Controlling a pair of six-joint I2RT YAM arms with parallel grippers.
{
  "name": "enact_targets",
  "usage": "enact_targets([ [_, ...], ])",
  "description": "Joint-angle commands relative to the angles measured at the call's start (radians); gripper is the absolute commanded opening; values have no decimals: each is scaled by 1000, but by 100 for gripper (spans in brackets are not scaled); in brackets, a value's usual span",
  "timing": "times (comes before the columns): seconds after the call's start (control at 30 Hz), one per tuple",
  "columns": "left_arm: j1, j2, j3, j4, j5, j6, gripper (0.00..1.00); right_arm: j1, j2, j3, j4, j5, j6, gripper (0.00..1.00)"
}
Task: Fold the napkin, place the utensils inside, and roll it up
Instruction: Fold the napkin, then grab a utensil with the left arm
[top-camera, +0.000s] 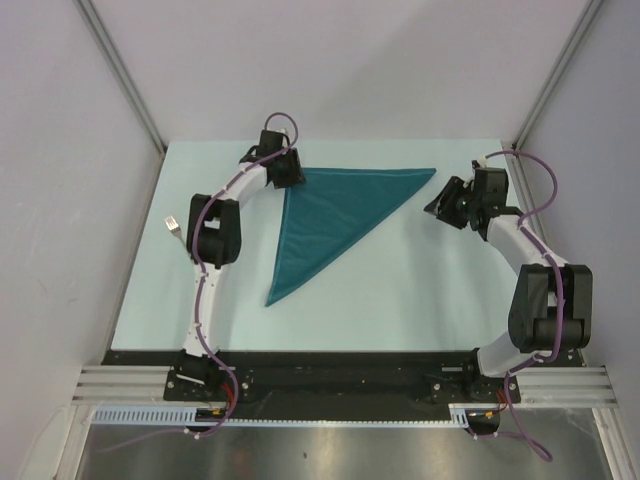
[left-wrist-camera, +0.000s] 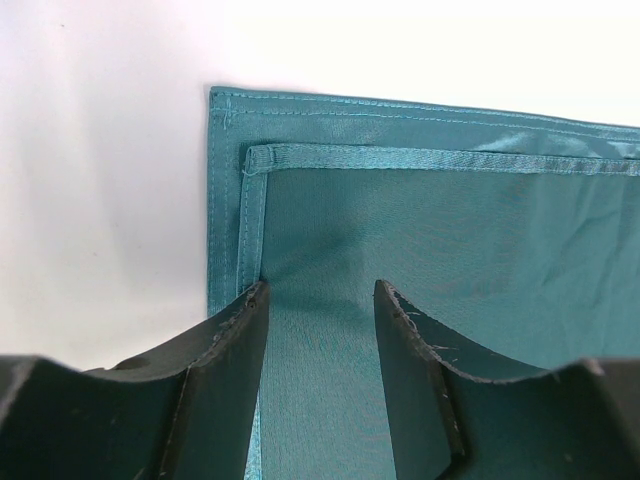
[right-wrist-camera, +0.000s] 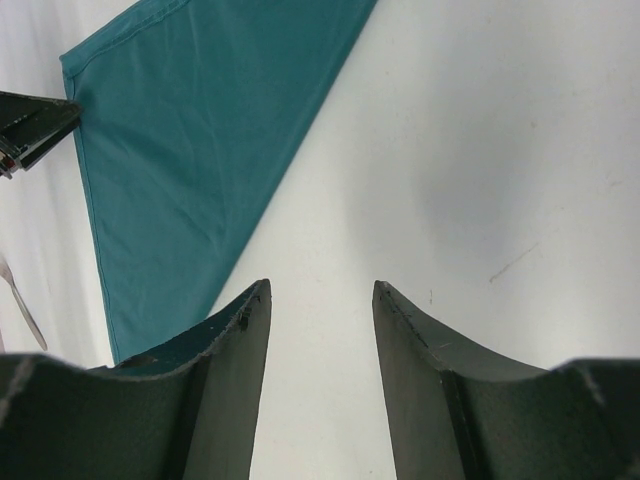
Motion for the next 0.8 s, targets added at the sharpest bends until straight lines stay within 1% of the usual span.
enact_targets([
  [0.0,22,37,7,-47,-10,30,53,5,-36,-2,2,15,-10,50],
  [0.07,13,-9,-7,-22,-19,44,55,5,-37,1,0,10,-10,51],
  [0.13,7,-64,-42,-2,-47,61,61,5,-43,3,2,6,-13,51],
  [0.17,7,-132,-57,13,-58,65,63,5,-46,3,3,6,-18,51],
  [0.2,7,-167,-88,16,-90,75,64,5,-51,3,3,4,-22,51],
  [0.23,7,-205,-108,15,-116,81,70,5,-60,3,2,1,-27,51],
  [0.27,7,-301,-137,16,-134,84,73,5,-65,3,-1,-2,-36,51],
  [0.3,9,-349,-219,24,-215,85,77,5,-69,3,-3,-4,-41,51],
  [0.33,15,-409,-270,39,-248,84,81,5,-76,3,-3,-11,-48,51],
  [0.37,18,-462,-325,49,-278,79,83,5,-83,3,-6,-16,-53,51],
  [0.4,24,-572,-441,58,-315,61,85,5,-89,3,-7,-22,-67,51],
  [0.43,41,-619,-500,73,-356,55,88,5,-92,3,-9,-39,-71,51],
  [0.47,50,-665,-558,76,-381,50,90,4,-102,3,-9,-51,-79,52],
  [0.5,62,-750,-658,73,-401,37,91,1,-105,3,-10,-62,-93,52],
  [0.53,91,-783,-704,52,-433,30,93,-3,-106,5,-13,-83,-97,52],
  [0.57,110,-820,-749,41,-440,23,93,-9,-109,1,-12,-94,-100,52],
  [0.6,154,-849,-837,35,-446,9,93,-15,-114,1,-13,-109,-105,52],
  [0.63,180,-904,-882,32,-450,6,93,-19,-116,1,-10,-141,-105,52],
  [0.7,234,-952,-986,20,-444,-11,93,-26,-119,-5,-4,-171,-100,52],
  [0.73,290,-996,-1014,7,-446,-14,92,-26,-119,-9,9,-198,-94,52],
  [0.77,307,-1016,-1042,9,-463,-14,92,-26,-123,-17,17,-212,-91,52],
])
